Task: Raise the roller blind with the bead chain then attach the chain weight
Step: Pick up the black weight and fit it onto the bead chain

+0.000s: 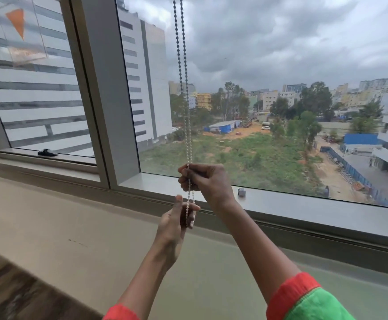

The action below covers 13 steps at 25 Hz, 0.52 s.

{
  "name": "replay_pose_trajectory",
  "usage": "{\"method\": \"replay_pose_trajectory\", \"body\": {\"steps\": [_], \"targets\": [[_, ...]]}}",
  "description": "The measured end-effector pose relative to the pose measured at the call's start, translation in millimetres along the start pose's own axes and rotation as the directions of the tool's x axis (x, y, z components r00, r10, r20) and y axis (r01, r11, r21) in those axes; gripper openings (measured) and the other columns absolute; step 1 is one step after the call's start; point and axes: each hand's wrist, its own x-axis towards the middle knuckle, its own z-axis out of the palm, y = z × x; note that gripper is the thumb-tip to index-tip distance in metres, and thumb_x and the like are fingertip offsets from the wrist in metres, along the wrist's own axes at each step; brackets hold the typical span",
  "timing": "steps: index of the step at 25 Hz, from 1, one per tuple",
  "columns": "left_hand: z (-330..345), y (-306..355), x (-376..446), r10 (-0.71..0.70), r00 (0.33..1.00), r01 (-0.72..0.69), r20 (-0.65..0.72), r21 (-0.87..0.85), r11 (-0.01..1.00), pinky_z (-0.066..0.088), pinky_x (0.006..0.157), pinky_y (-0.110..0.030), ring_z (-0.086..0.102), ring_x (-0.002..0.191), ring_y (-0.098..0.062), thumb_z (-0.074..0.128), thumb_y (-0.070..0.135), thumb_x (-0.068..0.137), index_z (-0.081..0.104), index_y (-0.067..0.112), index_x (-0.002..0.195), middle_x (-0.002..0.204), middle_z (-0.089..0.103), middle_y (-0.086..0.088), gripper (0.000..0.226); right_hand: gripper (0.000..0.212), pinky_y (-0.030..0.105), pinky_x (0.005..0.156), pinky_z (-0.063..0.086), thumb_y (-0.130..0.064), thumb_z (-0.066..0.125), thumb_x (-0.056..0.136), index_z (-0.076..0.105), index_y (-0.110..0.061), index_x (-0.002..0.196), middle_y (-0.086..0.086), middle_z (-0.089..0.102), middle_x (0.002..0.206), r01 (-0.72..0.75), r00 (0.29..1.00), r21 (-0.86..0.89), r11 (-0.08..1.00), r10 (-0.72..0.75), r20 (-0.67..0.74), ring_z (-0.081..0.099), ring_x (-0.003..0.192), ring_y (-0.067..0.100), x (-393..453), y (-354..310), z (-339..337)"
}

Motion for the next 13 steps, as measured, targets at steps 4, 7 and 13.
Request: {"method": "replay_pose_trajectory", "body": {"steps": [4, 7, 13], "targets": [[1.0, 2.5, 18.5, 0.063, 0.996, -0.076, 0.060, 0.240, 0.968, 0.045, 0.055, -0.017, 0.051, 0.051, -0.009, 0.053, 0.016, 0.092, 0.072, 0.015, 0.072, 0.058, 0.061, -0.002, 0.027, 0.011, 0.028, 0.062, 0.057, 0.000, 0.062, 0.083, 0.071, 0.003, 0.089, 0.012, 0.066, 0.068, -0.040, 0.999, -0.068, 0.997, 0.037, -0.040, 0.061, 0.058, 0.017, -0.4, 28.5, -20.6], [-8.2, 1.8, 36.2, 0.114, 0.989, -0.137, 0.091, 0.303, 0.943, 0.050, 0.062, -0.019, 0.057, 0.056, -0.010, 0.058, 0.003, 0.088, 0.074, 0.019, 0.073, 0.063, 0.062, -0.006, 0.027, 0.011, 0.037, 0.081, 0.057, 0.001, 0.069, 0.077, 0.073, 0.001, 0.088, 0.016, 0.072, 0.082, -0.039, 0.998, -0.098, 0.994, 0.034, -0.054, 0.067, 0.073, 0.020, 0.4, 49.4, -29.9], [-31.2, 4.4, 84.5, 0.131, 0.962, -0.262, 0.241, 0.666, 0.699, 0.043, 0.079, -0.018, 0.053, 0.088, -0.002, 0.082, 0.033, 0.064, 0.073, 0.022, 0.103, 0.089, 0.060, 0.009, 0.041, 0.012, 0.025, 0.073, 0.058, -0.012, 0.072, 0.078, 0.075, -0.015, 0.088, 0.003, 0.076, 0.079, 0.021, 0.962, -0.275, 0.961, -0.095, -0.258, 0.070, 0.071, 0.012, 27.9, 65.0, -61.7]]}}
